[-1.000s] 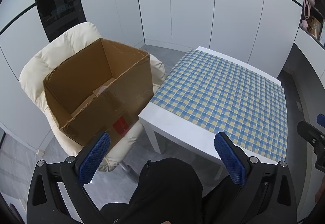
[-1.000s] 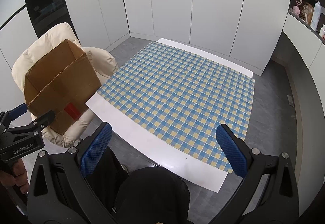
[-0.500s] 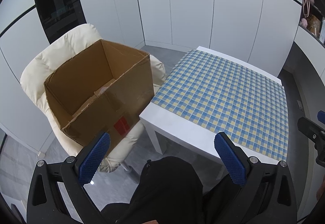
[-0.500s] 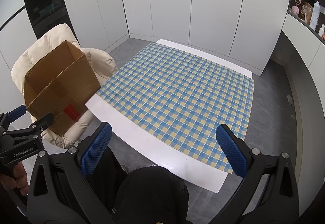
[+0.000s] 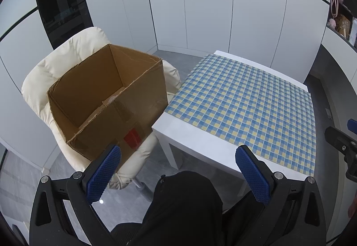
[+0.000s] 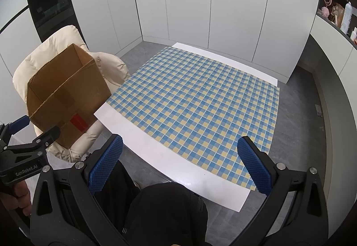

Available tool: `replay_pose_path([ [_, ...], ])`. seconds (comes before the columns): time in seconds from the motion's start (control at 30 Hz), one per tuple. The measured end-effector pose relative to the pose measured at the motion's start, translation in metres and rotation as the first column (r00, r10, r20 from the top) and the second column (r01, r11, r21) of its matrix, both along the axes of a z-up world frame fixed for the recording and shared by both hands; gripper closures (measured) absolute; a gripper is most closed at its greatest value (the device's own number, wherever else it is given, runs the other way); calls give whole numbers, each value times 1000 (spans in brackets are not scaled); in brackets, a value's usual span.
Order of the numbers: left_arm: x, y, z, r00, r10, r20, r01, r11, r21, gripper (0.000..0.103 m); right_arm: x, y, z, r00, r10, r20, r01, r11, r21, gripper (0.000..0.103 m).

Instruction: Organize objects

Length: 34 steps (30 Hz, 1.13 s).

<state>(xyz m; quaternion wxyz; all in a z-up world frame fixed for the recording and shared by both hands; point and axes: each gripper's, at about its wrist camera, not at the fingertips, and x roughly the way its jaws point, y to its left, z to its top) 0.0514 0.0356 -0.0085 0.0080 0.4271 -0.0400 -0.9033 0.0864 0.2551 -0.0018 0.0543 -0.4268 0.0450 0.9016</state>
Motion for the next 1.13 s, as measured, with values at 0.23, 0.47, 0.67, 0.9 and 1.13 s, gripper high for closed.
replay_pose_path([
  [0.23, -1, -1, 0, 1000, 2, 0, -2, 1000, 3, 0, 0, -1, 0, 1000, 0, 1, 0, 1000, 0, 0],
  [0.47, -1, 0, 0, 1000, 4, 7, -4, 1000, 4, 0, 0, -1, -1, 1000, 0, 5, 0, 1000, -1, 0],
  [0.67, -3, -1, -2, 1000, 12, 10, -12, 1000, 5, 0, -1, 0, -2, 1000, -2, 5, 2, 1000, -2, 0],
  [0.9, -2, -1, -2, 1000, 9, 8, -9, 1000, 4, 0, 0, 0, -2, 1000, -4, 6, 4, 1000, -5, 0],
  [1.13, -2, -1, -1, 1000, 6, 7, -6, 1000, 6, 0, 0, 1, -3, 1000, -5, 8, 5, 1000, -6, 0],
])
